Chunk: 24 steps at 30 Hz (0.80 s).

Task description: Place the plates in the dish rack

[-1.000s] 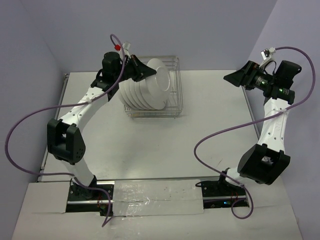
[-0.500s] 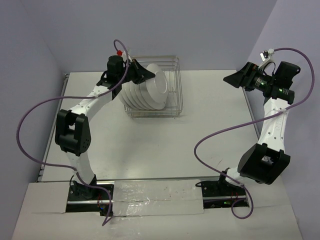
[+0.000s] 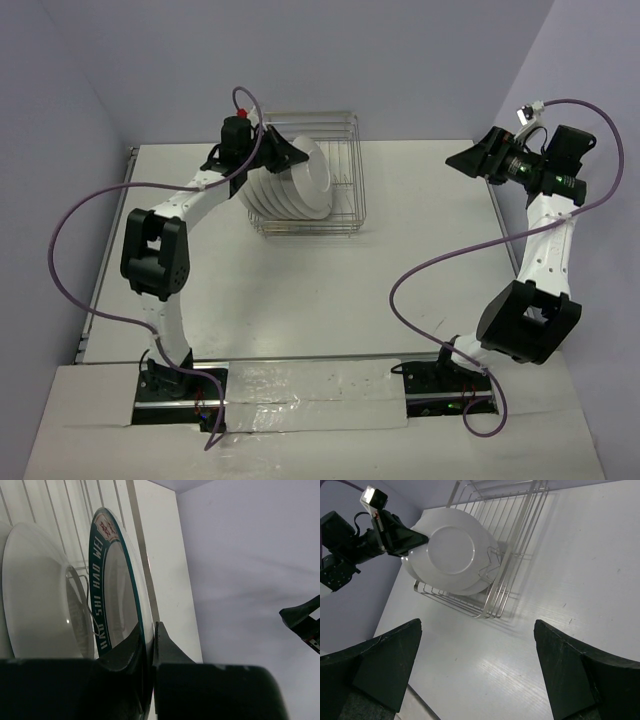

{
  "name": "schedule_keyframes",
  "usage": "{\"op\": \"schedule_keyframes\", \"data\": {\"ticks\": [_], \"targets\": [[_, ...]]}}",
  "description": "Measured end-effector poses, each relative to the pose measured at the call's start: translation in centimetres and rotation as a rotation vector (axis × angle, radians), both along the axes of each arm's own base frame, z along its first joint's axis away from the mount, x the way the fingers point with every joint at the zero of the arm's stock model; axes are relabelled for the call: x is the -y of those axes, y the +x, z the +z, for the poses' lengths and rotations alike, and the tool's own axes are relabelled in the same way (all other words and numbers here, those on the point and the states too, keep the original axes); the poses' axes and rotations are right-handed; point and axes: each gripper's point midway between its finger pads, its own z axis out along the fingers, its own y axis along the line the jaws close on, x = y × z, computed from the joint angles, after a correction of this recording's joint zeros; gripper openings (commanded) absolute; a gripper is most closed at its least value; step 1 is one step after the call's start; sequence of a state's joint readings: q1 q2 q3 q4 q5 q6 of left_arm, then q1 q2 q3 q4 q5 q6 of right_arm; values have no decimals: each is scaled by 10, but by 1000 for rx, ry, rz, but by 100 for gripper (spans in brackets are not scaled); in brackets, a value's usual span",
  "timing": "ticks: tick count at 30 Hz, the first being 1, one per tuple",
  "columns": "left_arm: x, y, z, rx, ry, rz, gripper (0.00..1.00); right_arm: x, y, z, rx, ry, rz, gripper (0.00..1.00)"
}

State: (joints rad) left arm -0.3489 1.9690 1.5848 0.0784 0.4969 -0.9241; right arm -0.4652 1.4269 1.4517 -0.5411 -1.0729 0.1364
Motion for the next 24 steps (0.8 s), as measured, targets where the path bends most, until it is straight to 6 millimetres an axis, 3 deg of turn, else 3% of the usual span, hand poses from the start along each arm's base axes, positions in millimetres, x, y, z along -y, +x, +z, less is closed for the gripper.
{"op": "schedule_keyframes", "data": {"ticks": [2, 5, 6, 8, 11, 13, 16, 19, 22, 24], "targets": [[1, 1, -6, -17, -2, -2, 12, 1, 1, -2, -5, 3, 0, 100], [1, 2, -14, -31, 4, -5, 35, 1, 1, -5, -16, 6, -3, 100], [0, 3, -16, -36, 4, -1, 52, 2, 2, -6, -17, 5, -5, 100], [-1, 3, -17, -33, 13, -3, 72, 2, 2, -7, -20, 4, -8, 100], [-3, 5, -16, -20, 34, 0, 92, 3, 3, -8, -23, 1, -13, 100], [-6, 7, -14, -3, 68, 7, 99, 3, 3, -9, -26, -4, -16, 100], [-17, 10, -2, 35, 143, 33, 99, 4, 3, -14, -36, -23, -25, 100], [-36, 16, 32, 138, 273, 81, 99, 3, 4, -21, -53, -62, -40, 100], [-60, 24, 95, 312, 418, 145, 99, -1, 6, -27, -59, -129, -53, 100], [-82, 17, 136, 418, 505, 184, 99, -8, 6, -27, -44, -188, -52, 100]]}}
